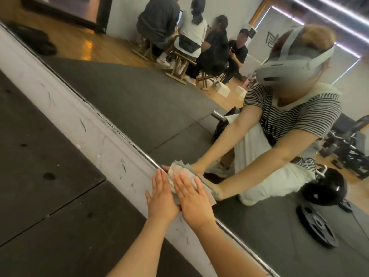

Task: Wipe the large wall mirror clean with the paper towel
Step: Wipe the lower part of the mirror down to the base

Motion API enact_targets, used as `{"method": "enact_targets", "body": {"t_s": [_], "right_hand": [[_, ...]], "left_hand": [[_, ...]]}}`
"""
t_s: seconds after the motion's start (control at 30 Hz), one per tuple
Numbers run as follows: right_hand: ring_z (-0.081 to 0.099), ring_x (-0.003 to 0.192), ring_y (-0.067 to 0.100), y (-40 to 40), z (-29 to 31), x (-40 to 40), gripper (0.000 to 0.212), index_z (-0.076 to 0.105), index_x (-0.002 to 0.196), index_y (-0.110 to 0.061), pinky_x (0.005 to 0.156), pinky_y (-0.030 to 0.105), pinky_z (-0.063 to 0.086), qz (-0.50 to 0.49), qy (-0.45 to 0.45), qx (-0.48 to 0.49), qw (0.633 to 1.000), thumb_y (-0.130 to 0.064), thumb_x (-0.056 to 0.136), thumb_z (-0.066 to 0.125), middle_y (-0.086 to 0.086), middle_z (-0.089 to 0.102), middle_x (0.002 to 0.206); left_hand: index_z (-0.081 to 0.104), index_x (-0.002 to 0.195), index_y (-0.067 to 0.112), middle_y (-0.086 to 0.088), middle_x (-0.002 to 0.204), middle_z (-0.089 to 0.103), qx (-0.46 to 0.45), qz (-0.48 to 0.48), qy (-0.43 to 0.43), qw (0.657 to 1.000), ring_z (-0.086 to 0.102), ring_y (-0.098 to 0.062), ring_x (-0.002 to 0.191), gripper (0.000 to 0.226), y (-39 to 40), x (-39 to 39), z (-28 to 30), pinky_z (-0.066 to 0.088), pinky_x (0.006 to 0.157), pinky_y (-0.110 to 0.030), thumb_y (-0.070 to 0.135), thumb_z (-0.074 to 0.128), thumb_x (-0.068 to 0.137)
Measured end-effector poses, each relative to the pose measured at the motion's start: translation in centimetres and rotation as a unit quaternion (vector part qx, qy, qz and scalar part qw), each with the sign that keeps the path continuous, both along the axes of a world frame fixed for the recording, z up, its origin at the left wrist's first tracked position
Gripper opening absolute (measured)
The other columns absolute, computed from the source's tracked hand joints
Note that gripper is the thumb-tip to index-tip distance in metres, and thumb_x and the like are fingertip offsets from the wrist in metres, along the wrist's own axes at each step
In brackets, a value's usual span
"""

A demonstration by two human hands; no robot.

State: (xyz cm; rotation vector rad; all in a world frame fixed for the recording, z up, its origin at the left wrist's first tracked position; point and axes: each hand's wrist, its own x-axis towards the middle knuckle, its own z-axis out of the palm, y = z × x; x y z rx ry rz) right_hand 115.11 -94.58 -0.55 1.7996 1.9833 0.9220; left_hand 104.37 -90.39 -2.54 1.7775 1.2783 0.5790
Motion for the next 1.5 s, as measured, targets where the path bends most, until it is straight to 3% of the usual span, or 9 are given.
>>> {"method": "enact_targets", "body": {"t_s": [0.07,0.17,0.27,0.33,0.4,0.67,1.1,1.33,1.5], "right_hand": [[0.020,0.142,0.020,-0.2,1.2,0.0,0.081,0.035,0.141,-0.017,0.121,0.040,-0.005,0.019,-0.020,-0.024,0.999,-0.036,0.075,0.077,0.004,0.023,0.152],[-0.018,0.139,0.018,0.0,3.4,1.0,0.072,0.007,0.149,-0.018,0.113,0.038,-0.019,0.059,-0.101,-0.103,0.988,-0.035,0.095,0.052,0.004,-0.015,0.152],[0.017,0.142,0.013,0.9,6.6,1.3,0.072,0.044,0.139,-0.015,0.119,0.035,-0.003,0.109,-0.050,-0.016,0.993,-0.033,0.075,0.072,0.003,0.029,0.150],[0.019,0.144,0.013,1.6,9.6,1.3,0.054,0.060,0.129,-0.010,0.117,0.036,-0.002,0.139,-0.007,0.045,0.989,-0.030,0.079,0.053,0.006,0.048,0.142],[0.023,0.142,0.019,2.3,13.6,1.0,0.059,0.063,0.126,-0.006,0.117,0.035,-0.001,0.146,-0.001,0.102,0.984,-0.026,0.078,0.035,0.011,0.054,0.139],[0.044,0.135,0.029,4.2,19.6,0.3,0.056,0.055,0.135,-0.008,0.118,0.039,-0.008,0.120,-0.032,0.231,0.965,-0.018,0.085,0.034,0.012,0.048,0.144],[0.023,0.143,0.025,3.9,17.6,0.2,0.061,0.041,0.145,-0.008,0.118,0.046,-0.008,0.089,-0.032,0.237,0.967,-0.016,0.084,0.044,0.011,0.037,0.152],[-0.007,0.150,0.020,3.4,17.0,-0.3,0.074,0.011,0.155,-0.012,0.118,0.048,-0.013,0.032,-0.056,0.190,0.980,-0.022,0.087,0.038,0.007,0.000,0.163],[-0.008,0.150,0.021,3.3,16.8,-0.5,0.078,-0.001,0.155,-0.011,0.118,0.047,-0.011,0.035,-0.034,0.182,0.982,-0.023,0.087,0.035,0.006,-0.012,0.162]], "left_hand": [[-0.025,0.149,0.018,0.000,0.157,-0.030,-0.007,-0.002,-0.010,1.000,-0.023,-0.018,0.145,0.108,0.1,0.0,-0.1,0.000,0.120,-0.049,0.047,0.060,0.090],[-0.024,0.150,0.016,0.000,0.157,-0.030,-0.014,-0.007,-0.003,1.000,-0.023,-0.020,0.146,0.116,0.3,-0.1,-0.2,0.000,0.119,-0.050,0.046,0.067,0.086],[-0.025,0.149,0.014,-0.001,0.156,-0.032,-0.014,-0.008,-0.003,1.000,-0.024,-0.020,0.145,0.118,0.3,-0.2,0.0,-0.001,0.118,-0.049,0.042,0.070,0.085],[-0.023,0.149,0.014,-0.002,0.155,-0.033,-0.014,-0.009,-0.009,1.000,-0.023,-0.020,0.145,0.118,0.3,-0.1,0.4,-0.002,0.118,-0.047,0.042,0.071,0.084],[-0.021,0.150,0.014,-0.004,0.156,-0.032,-0.011,-0.009,-0.002,1.000,-0.022,-0.021,0.145,0.118,0.2,0.1,0.8,-0.002,0.118,-0.045,0.044,0.071,0.083],[-0.017,0.152,0.014,-0.009,0.158,-0.026,0.002,0.032,-0.024,0.999,-0.018,-0.025,0.147,0.119,0.2,0.2,1.3,0.004,0.120,-0.045,0.046,0.072,0.082],[-0.019,0.150,0.005,-0.013,0.159,-0.022,0.051,0.032,0.045,0.997,-0.017,-0.026,0.147,0.136,4.7,-2.0,1.8,0.001,0.117,-0.041,0.065,0.072,0.069],[-0.017,0.150,0.004,-0.017,0.155,-0.030,0.038,-0.103,0.213,0.971,-0.018,-0.031,0.147,0.119,6.0,-5.7,6.7,0.005,0.119,-0.046,0.056,0.065,0.083],[-0.036,0.137,0.018,-0.006,0.143,-0.043,0.150,-0.089,0.204,0.963,-0.029,-0.025,0.140,0.116,7.2,-8.4,10.1,-0.007,0.115,-0.040,0.059,0.060,0.085]]}}
